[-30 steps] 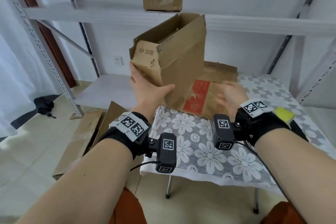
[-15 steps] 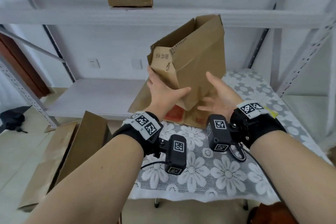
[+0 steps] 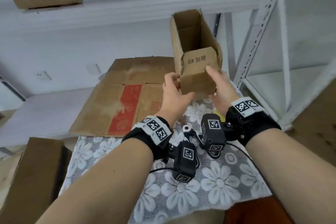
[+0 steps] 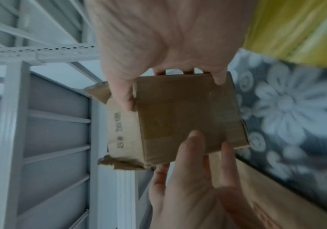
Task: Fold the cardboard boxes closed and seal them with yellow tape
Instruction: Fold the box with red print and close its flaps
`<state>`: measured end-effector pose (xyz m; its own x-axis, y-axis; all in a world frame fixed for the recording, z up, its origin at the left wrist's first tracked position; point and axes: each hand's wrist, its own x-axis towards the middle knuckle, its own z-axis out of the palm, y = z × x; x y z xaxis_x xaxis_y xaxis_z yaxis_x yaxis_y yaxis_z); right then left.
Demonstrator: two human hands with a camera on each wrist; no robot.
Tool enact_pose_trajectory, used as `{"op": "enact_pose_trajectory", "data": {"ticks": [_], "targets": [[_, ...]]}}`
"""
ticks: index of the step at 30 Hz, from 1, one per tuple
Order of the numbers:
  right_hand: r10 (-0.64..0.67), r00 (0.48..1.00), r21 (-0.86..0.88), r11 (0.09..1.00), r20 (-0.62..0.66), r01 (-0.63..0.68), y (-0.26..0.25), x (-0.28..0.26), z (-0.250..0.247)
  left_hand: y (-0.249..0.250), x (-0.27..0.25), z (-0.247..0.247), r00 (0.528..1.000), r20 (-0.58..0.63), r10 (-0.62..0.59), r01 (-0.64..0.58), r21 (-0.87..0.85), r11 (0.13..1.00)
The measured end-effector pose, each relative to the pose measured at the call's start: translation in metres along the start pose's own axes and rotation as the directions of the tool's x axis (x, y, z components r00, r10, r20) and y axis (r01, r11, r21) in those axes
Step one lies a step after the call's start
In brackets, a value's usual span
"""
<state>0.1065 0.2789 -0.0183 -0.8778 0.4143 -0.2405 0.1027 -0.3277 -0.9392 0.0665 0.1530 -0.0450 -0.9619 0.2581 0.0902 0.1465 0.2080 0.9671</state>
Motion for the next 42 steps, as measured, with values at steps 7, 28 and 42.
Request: {"op": "enact_pose_trajectory", "data": {"ticks": [7,28,42], "targets": [[0.018,0.992,-0.116,0.993,-0.122,-0.033,-0.013,0.016,-0.027,0.015,0.021,0.034,0.985,0.113,-0.130,0.135,-0.032,0.990],[-0.224,0.816,-0.227,0.967,-0.533,0.117,-0.016,-0.012,-0.009,-0.006,-0.038,-0.061,0.943,0.031,-0.331,0.331,-0.011,0.944],[-0.097,0.955,-0.544,0.836,-0.281,-0.075,0.015,-0.067,-0.006,-0.025,-0.117,-0.122,0.825,0.021,-0.564,0.562,-0.123,0.818]]}}
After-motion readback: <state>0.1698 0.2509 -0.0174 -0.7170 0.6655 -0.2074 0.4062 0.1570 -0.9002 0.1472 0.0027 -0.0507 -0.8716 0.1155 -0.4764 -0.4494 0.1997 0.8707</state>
